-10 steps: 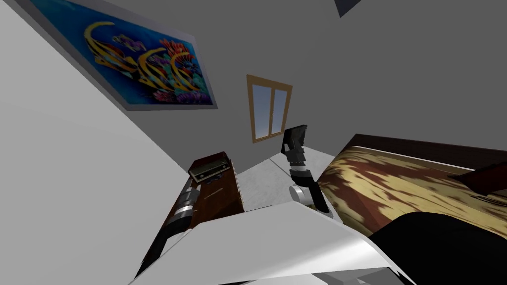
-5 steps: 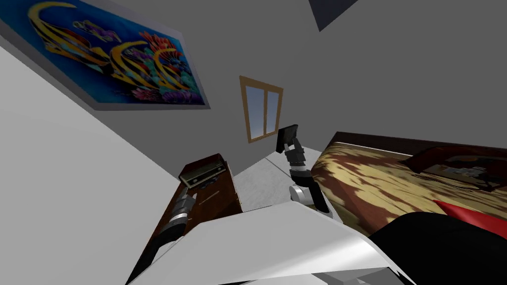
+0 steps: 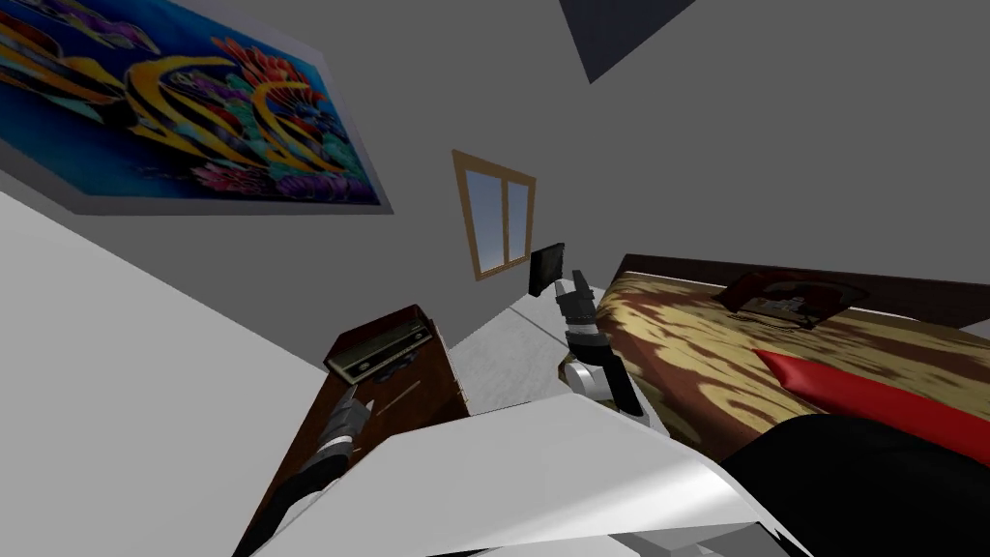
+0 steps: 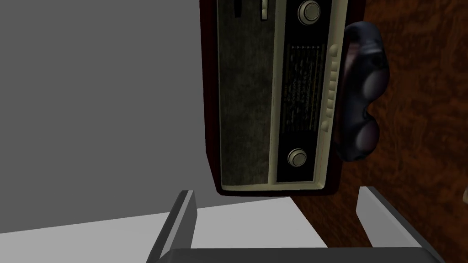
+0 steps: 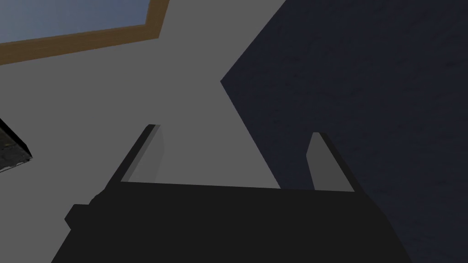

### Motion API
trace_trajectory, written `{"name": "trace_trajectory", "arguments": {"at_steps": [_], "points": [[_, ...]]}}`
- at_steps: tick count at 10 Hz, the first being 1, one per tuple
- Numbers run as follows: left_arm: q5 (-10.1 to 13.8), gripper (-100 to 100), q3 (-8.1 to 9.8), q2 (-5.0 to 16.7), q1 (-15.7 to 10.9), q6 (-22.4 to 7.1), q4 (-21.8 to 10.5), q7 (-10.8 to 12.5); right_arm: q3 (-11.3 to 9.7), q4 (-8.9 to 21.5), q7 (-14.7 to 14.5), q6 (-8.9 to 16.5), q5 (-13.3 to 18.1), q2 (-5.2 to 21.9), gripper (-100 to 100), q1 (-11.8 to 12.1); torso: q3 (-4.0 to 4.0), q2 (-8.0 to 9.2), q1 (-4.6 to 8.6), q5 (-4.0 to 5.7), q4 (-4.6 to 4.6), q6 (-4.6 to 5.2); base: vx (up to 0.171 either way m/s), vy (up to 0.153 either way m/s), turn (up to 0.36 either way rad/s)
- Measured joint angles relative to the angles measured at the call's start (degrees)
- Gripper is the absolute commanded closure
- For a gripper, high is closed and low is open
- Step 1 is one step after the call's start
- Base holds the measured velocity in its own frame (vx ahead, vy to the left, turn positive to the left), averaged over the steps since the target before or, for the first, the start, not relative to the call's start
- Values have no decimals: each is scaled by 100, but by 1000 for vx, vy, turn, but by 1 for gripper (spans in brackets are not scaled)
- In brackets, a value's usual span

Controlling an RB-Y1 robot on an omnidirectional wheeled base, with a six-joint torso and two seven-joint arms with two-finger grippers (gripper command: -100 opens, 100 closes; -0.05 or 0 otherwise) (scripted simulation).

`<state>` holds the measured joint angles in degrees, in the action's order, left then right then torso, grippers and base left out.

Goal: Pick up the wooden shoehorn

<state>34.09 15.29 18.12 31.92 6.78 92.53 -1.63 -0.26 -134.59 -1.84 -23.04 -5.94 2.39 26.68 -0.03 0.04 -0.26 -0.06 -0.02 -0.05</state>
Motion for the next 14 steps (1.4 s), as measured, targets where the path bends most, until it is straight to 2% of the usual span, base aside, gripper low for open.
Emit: {"name": "trace_trajectory", "arguments": {"at_steps": [4, 5, 7, 8, 9, 10, 11, 12, 13, 14], "points": [[539, -100, 162, 251, 19, -448, -771, -23, 0, 0, 0, 0, 0, 0, 0, 1, 1, -2, -2, -1, 1, -3, -26, 27, -226], [655, -100, 291, 182, 36, -649, -857, -96, 0, 0, 0, 0, 0, 0, 0, 0, 2, -3, -1, 0, 0, 2, -17, 25, -145], [950, -100, 349, 354, 36, -895, -1199, -108, 0, 0, 0, 0, 0, 0, 0, 0, 6, -12, -2, 0, 2, 4, 3, 29, -255], [1003, -100, 397, 316, 9, -1003, -1361, -145, 1, 0, 0, 0, 0, 0, 0, 1, 9, -16, -4, -1, 4, -4, -11, 29, -285], [1187, -100, 429, 417, 13, -1132, -1553, -162, 0, 0, 0, 0, 0, 0, 0, 0, 7, -12, -4, 0, 2, 2, -18, 31, -134], [1214, -100, 503, 364, -62, -1250, -1749, -207, 1, 0, 0, 0, 0, 0, 0, 1, 6, -10, -2, -1, 2, -4, -23, 34, -299], [1341, -100, 585, 404, -45, -1423, -1894, -243, 0, 0, 0, 0, 0, 0, 0, 0, 4, -7, -5, 0, 1, 1, -20, 37, -169], [1473, -100, 598, 471, -26, -1524, -2050, -247, 1, 0, 0, 0, 0, 0, 0, 1, 4, -8, -5, -1, 2, -5, -11, 15, 22], [1505, -100, 609, 461, 8, -1553, -2123, -246, 1, 0, 0, 0, 0, 0, 0, 2, 6, -10, 3, 0, 2, -7, -21, 17, -264], [1717, -100, 585, 592, -62, -1617, -2379, -266, 0, 0, 0, 0, 0, 0, 0, 0, 5, -10, 0, 1, 1, 2, -21, 26, -205]]}}
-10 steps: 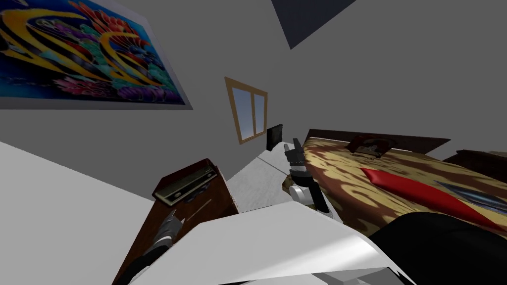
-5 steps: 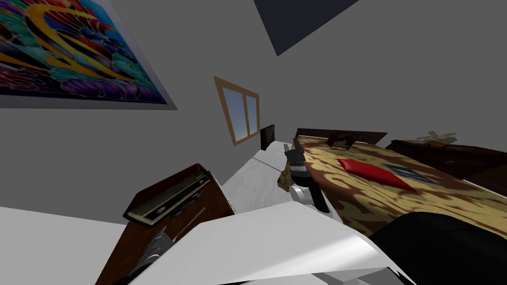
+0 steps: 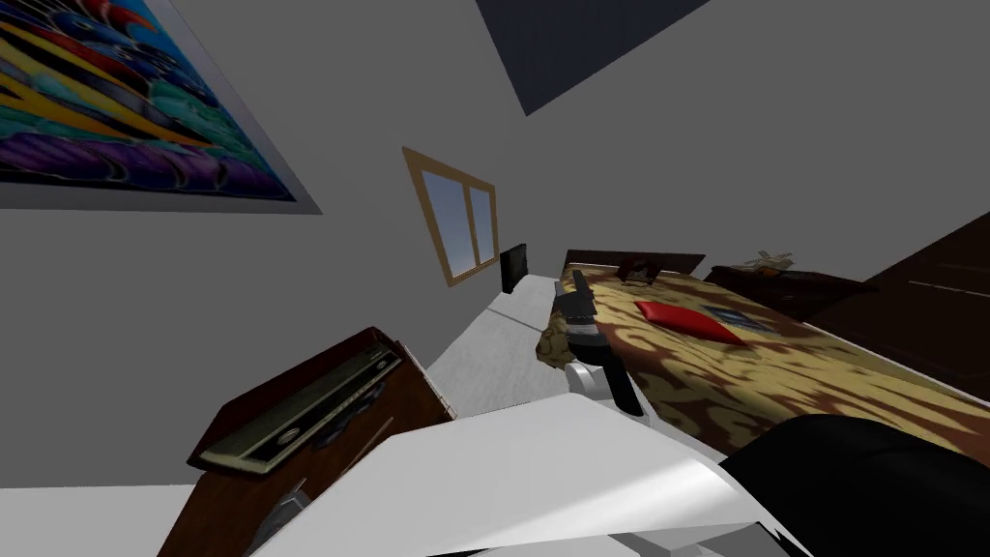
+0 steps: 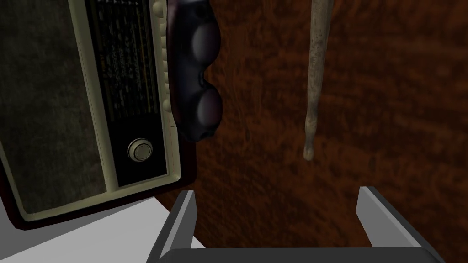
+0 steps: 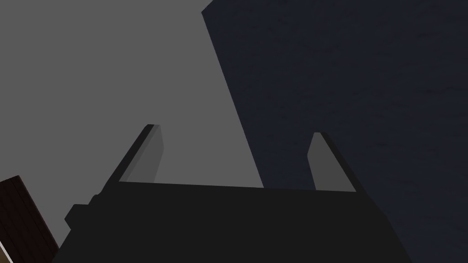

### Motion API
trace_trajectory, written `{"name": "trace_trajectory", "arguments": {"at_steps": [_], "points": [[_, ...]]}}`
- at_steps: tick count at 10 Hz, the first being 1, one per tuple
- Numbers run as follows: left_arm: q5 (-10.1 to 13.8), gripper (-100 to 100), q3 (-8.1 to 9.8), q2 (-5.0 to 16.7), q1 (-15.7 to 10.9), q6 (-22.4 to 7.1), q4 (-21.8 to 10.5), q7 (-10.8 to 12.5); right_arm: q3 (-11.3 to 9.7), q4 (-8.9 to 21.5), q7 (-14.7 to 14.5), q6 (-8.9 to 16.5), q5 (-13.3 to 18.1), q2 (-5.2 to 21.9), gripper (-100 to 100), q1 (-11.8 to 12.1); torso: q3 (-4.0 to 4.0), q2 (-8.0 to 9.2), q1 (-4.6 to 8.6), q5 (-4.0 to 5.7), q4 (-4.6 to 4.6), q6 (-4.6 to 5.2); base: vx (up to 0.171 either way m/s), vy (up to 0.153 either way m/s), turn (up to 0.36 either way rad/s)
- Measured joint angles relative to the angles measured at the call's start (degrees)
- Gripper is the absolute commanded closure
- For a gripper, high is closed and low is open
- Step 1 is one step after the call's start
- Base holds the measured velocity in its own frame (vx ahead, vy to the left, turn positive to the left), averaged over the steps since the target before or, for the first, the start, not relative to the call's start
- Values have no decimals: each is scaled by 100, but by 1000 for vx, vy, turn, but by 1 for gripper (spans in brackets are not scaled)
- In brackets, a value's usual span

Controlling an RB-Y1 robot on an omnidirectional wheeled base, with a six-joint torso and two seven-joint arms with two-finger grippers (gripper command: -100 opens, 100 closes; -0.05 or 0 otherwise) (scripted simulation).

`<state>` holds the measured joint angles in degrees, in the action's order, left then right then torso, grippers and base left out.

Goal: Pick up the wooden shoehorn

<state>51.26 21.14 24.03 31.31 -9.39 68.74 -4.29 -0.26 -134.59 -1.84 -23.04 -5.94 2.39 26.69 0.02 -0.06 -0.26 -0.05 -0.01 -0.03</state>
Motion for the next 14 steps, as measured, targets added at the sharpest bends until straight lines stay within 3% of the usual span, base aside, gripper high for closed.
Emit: {"name": "trace_trajectory", "arguments": {"at_steps": [1, 2, 4, 5, 6, 7, 11, 12, 14], "points": [[79, -100, 6, 15, -59, -54, -238, -29, 1, 0, 0, 0, 0, 0, 0, 1, 0, 0, -1, -2, 1, -6, -18, 31, -303], [72, -100, 195, -58, -68, -248, -360, -55, 0, 0, 0, 0, 0, 0, 0, 0, 0, 0, -3, -1, 0, -2, -16, 31, -149], [171, -100, 340, -24, -71, -600, -577, -61, 0, 0, 0, 0, 0, 0, 0, 0, 0, 0, -4, -1, 0, -1, -17, 36, -215], [247, -100, 338, 14, -93, -700, -720, -73, 1, 0, 0, 0, 0, 0, 0, 2, 1, -2, -7, -2, 1, -9, -5, 21, 18], [472, -100, 252, 95, -78, -663, -902, -135, 1, 0, 0, 0, 0, 0, 0, 2, 3, -5, -1, -1, 2, -10, -16, 23, -345], [420, -100, 383, 73, -92, -829, -973, -81, 0, 0, 0, 0, 0, 0, 0, 0, 2, -3, -2, -1, 0, 0, -13, 37, -154], [1133, -100, 324, 266, -201, -1027, -1726, -420, 1, 0, 0, 0, 0, 0, 0, 2, 4, -7, -8, -2, 2, -10, -6, 29, -97], [984, -100, 373, 237, -165, -1102, -1673, -320, 2, 0, 0, 0, 0, 0, 0, 2, 5, -8, -2, -2, 2, -11, -12, 31, -288], [1232, -100, 433, 268, -217, -1294, -2013, -410, 1, 0, 0, 0, 0, 0, 0, 2, 3, -6, -7, -3, 2, -9, -11, 48, -221]]}}
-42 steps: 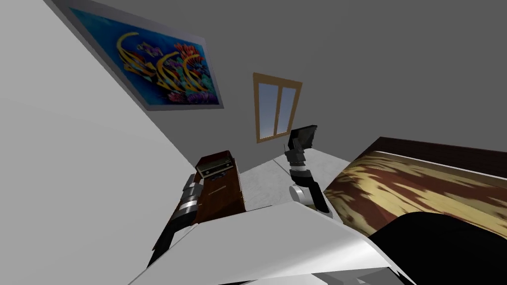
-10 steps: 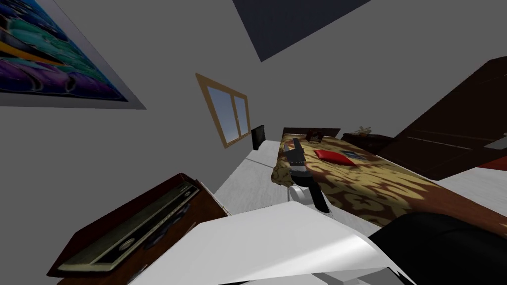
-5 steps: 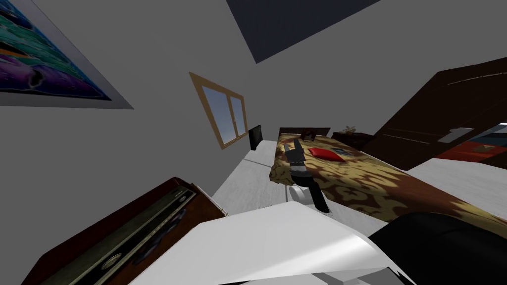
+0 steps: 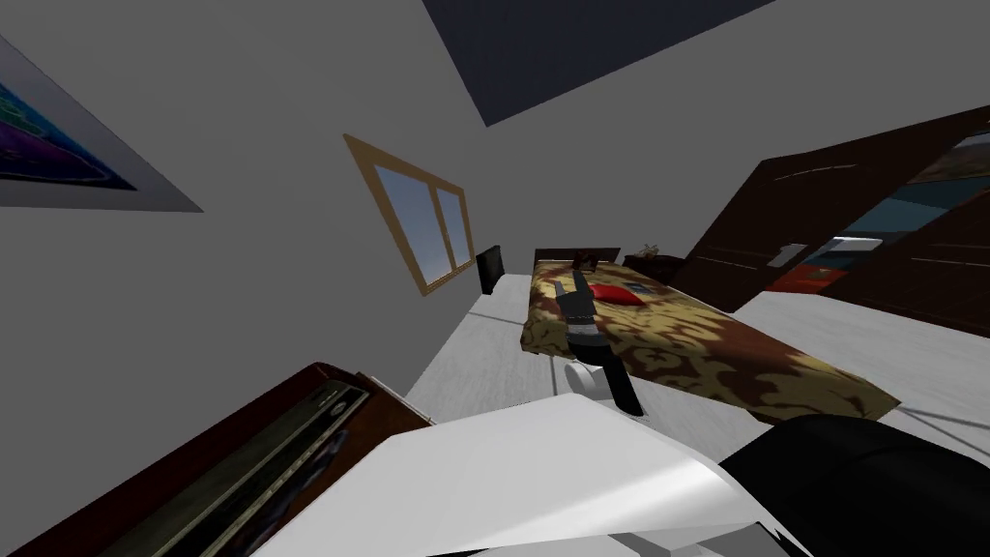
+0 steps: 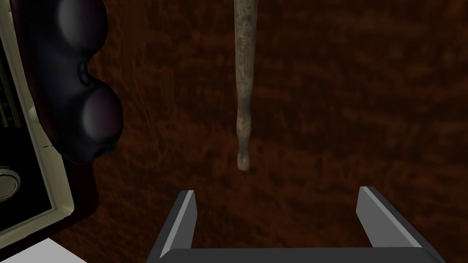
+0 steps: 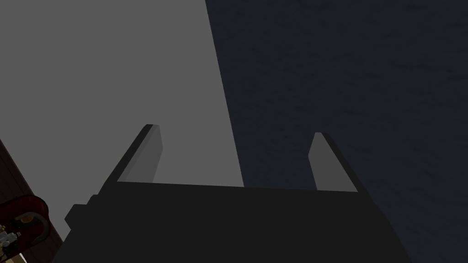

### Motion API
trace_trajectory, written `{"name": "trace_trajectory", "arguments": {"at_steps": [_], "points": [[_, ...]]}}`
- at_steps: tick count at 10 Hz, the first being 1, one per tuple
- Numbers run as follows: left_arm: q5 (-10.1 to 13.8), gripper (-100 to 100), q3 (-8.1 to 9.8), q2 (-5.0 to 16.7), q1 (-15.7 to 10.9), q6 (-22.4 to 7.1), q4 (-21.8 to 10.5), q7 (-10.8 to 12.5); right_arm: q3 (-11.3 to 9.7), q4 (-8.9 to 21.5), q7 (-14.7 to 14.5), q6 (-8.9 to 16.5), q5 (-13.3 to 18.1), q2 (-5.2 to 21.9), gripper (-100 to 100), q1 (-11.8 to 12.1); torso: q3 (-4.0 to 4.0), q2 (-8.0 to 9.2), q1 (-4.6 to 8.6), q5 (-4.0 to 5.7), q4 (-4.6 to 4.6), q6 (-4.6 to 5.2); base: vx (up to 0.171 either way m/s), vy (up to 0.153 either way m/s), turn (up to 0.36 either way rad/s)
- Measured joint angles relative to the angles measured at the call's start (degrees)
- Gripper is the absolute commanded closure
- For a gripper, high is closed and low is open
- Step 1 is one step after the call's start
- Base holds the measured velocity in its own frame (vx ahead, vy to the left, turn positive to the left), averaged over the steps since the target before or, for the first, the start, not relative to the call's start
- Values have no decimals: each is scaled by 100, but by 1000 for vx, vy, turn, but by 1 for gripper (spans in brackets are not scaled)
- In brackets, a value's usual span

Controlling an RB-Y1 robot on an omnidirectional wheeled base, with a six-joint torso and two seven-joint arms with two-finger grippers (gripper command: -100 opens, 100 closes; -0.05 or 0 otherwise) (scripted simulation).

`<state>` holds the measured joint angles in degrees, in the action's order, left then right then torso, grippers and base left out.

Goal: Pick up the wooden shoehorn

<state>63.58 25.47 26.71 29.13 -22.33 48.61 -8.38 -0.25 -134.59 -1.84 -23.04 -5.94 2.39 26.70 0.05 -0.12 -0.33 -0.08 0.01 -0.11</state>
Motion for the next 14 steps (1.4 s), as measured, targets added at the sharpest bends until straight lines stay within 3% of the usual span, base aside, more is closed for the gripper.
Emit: {"name": "trace_trajectory", "arguments": {"at_steps": [3, 7, 9, 11, 12, 14], "points": [[154, -100, 121, 24, -34, -409, -397, 64, 0, 0, 0, 0, 0, 0, 0, 0, -1, 2, -12, -3, 0, -1, -16, 59, -204], [523, -100, 217, 101, -194, -713, -1073, -174, 0, 0, 0, 0, 0, 0, 0, -1, 1, -3, -1, 0, 0, 5, -11, 40, -292], [597, -100, 238, 84, -162, -939, -1230, -100, 1, 0, 0, 0, 0, 0, 0, 1, 1, -1, -9, -2, 0, -4, -19, 55, -185], [853, -100, 324, 167, -329, -1138, -1717, -319, 0, 0, 0, 0, 0, 0, 0, 0, 2, -4, -9, -1, 0, 1, -14, 63, -323], [757, -100, 251, 119, -204, -1263, -1560, -83, 1, 0, 0, 0, 0, 1, 0, 0, 2, -4, -12, -2, 0, 0, -11, 56, -82], [899, -100, 317, 152, -285, -1339, -1801, -205, 1, 0, 0, 0, 0, 0, 0, 2, 5, -9, 3, 0, 2, -6, -4, 20, -58]]}}
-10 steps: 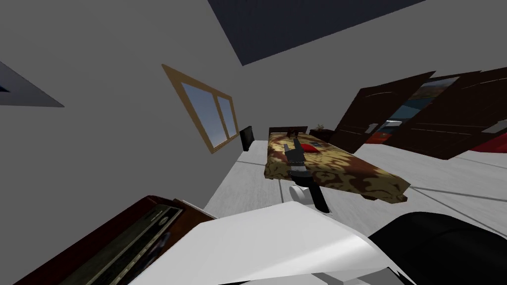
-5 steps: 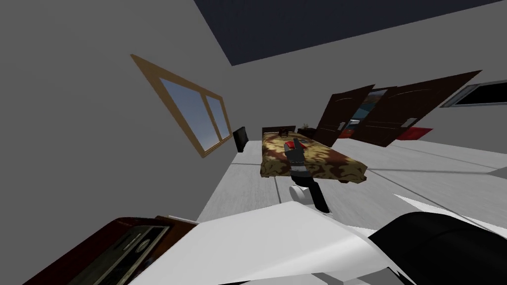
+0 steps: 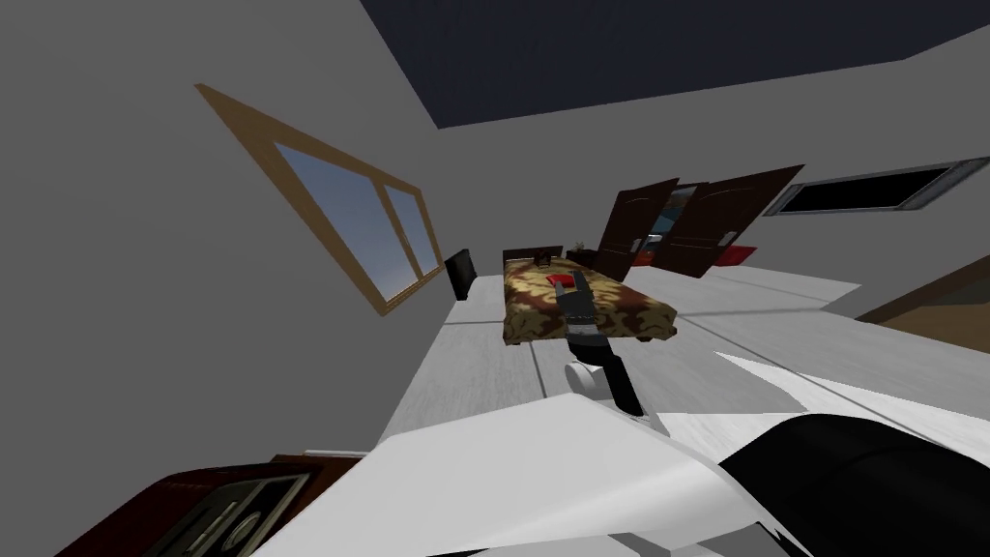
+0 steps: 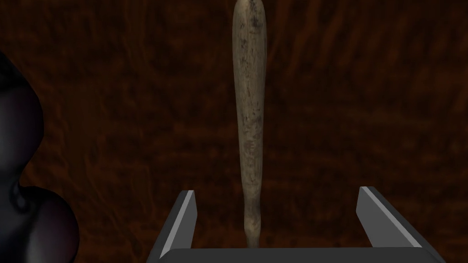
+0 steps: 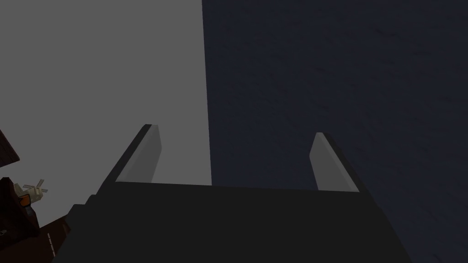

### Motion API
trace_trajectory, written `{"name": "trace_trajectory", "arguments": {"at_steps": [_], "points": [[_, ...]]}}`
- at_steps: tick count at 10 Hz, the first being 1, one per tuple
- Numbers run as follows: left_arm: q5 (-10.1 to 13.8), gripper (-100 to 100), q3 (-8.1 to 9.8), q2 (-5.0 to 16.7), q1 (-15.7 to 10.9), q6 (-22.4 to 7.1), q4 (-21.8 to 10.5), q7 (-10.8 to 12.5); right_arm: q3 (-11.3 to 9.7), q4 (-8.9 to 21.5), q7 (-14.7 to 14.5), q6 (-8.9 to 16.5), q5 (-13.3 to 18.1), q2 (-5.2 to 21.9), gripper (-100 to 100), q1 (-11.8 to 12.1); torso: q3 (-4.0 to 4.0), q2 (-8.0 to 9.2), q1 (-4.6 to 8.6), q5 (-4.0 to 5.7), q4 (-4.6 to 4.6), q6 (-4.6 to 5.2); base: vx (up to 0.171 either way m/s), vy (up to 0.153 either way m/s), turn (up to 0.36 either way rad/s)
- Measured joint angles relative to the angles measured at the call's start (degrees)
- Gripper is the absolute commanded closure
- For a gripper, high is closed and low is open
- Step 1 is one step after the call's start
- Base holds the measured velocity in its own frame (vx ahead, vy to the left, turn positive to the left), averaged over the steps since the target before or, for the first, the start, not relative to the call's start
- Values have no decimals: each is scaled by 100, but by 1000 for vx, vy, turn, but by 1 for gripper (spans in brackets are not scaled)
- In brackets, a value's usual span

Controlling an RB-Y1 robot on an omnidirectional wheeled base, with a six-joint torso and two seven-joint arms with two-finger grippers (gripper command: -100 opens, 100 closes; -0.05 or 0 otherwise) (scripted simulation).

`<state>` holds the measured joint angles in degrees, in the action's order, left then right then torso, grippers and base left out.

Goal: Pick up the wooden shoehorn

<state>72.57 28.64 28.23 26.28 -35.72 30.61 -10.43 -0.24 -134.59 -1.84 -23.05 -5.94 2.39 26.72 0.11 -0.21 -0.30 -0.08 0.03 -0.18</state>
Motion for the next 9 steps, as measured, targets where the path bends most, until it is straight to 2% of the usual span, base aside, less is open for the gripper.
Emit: {"name": "trace_trajectory", "arguments": {"at_steps": [1, 2, 3, 4, 6, 7, 8, 9], "points": [[96, -100, 44, 25, -64, -35, -220, -134, -1, 0, 0, 0, 0, 0, 0, -1, 1, -1, 2, 1, 0, 6, -14, 63, -389], [151, -100, 54, 30, -101, -103, -365, -184, -1, 0, 0, 0, 0, 0, 0, -2, -1, 1, -12, -1, -1, 9, -10, 43, -88], [156, 0, 54, 31, -108, -120, -377, -185, 0, 0, 0, 0, 0, 0, 0, 0, 0, 0, -6, -1, 0, 0, -1, 7, 14], [155, -100, 54, 32, -108, -118, -375, -185, 0, 0, 0, 0, 0, 0, 0, 0, 1, -2, 5, 1, 0, 1, -35, 46, 63], [-51, -100, -1, -166, -261, 86, -359, -71, 0, 0, 0, 0, 0, 0, 0, 0, -6, 11, -15, -3, -3, 0, -42, 59, 15], [-117, -100, -4, -217, -411, 194, -480, -81, 0, 0, 0, 0, 0, 0, 0, -1, -5, 7, -4, -2, -3, 4, -7, 0, -22], [-124, 100, -4, -221, -430, 217, -497, -89, 0, 0, 0, 0, 0, 0, 0, 0, -1, 1, 9, 2, -1, 1, 0, 0, 0], [-123, 100, -4, -220, -428, 215, -495, -88, 0, 0, 0, 0, 0, 0, 0, 0, 1, -2, 12, 3, 0, 1, 0, 0, 0]]}}
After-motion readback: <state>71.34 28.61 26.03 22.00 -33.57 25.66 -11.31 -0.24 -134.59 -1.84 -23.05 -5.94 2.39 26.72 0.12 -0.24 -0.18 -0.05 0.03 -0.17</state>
